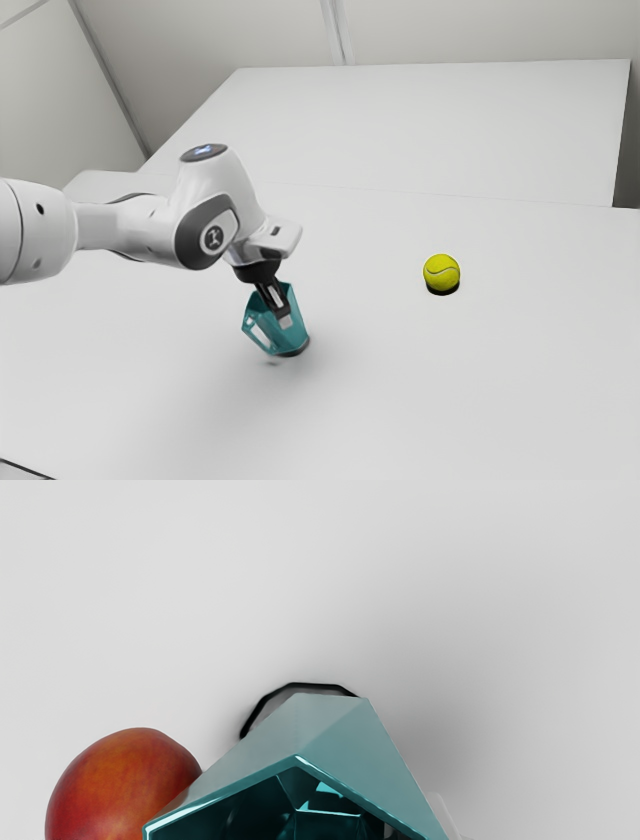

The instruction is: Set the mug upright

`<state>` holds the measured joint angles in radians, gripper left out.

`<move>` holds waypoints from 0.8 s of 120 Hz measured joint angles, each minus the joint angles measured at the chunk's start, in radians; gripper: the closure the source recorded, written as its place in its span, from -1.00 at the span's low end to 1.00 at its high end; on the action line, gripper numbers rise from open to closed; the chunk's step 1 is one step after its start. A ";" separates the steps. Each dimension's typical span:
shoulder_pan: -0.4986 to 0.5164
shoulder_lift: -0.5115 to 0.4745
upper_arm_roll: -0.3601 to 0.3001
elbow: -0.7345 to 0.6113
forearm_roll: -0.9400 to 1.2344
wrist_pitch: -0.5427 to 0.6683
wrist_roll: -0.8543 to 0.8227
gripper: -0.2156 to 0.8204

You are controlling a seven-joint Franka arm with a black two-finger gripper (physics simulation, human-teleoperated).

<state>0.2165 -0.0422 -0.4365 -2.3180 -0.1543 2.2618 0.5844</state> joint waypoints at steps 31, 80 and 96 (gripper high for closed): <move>0.000 0.016 -0.001 0.001 0.009 0.004 -0.058 0.91; 0.009 -0.009 -0.018 0.010 0.015 -0.002 -0.100 0.06; 0.004 -0.042 -0.026 0.041 0.016 -0.028 -0.108 -0.10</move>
<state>0.2200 -0.0842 -0.4621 -2.2770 -0.1386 2.2337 0.4769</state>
